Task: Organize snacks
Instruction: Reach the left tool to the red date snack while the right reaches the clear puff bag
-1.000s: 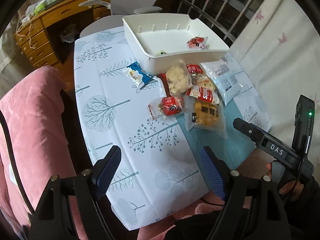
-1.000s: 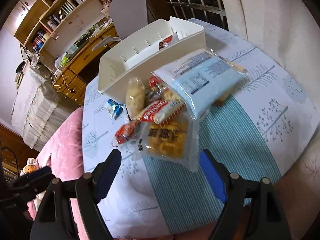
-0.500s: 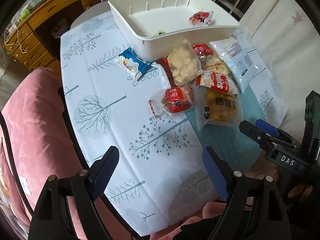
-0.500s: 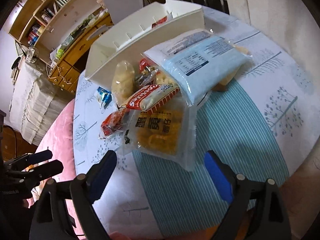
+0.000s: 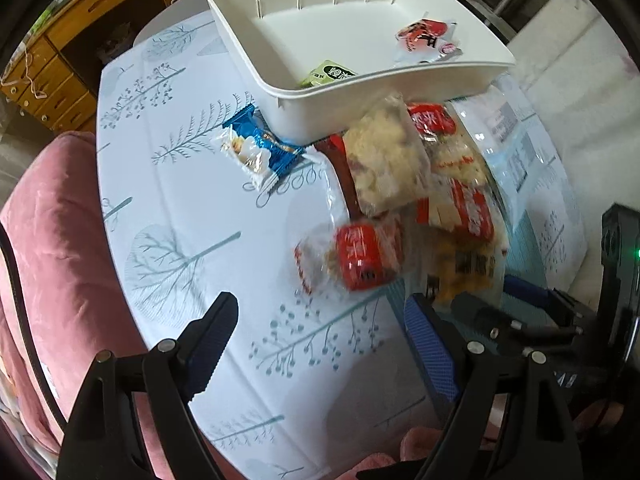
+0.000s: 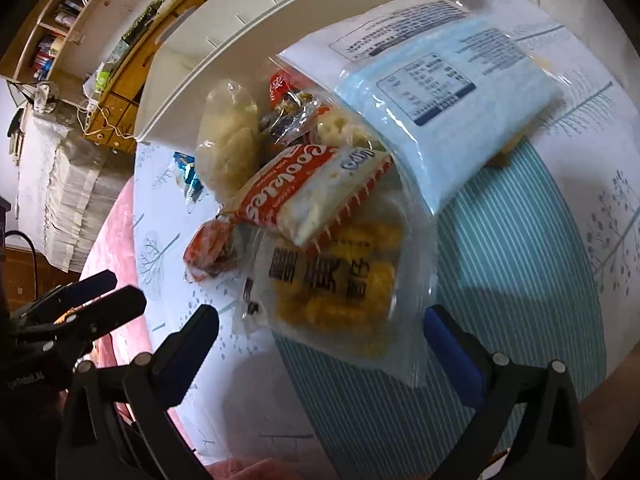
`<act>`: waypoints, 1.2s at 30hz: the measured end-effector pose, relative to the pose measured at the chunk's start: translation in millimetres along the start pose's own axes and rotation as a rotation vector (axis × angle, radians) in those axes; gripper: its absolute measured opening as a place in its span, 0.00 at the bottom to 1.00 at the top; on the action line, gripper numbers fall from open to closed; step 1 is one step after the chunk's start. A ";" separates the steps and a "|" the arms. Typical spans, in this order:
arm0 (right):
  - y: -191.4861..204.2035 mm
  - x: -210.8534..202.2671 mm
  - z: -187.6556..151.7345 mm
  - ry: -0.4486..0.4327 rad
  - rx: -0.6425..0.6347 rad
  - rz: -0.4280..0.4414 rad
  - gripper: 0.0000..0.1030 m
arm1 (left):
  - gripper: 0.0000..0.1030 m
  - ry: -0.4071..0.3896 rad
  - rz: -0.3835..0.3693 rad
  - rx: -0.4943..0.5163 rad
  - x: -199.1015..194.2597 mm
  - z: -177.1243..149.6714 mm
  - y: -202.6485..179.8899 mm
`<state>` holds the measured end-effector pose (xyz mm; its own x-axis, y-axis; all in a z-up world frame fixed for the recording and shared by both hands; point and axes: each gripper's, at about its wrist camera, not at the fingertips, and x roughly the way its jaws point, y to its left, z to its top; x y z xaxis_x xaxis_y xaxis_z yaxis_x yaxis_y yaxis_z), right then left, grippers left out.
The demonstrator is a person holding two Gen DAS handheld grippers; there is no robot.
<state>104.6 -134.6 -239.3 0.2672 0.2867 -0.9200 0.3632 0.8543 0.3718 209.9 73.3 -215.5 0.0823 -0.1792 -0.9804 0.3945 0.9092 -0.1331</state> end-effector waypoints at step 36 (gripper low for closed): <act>51.4 69.8 39.9 0.156 -0.038 -0.203 0.98 | 0.67 0.258 -0.073 -0.127 91.5 45.0 1.2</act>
<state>177.5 -87.9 -279.4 0.0499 0.1687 -0.9844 0.3607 0.9161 0.1753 259.1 41.0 -298.8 -0.1845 -0.1594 -0.9698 0.2721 0.9399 -0.2062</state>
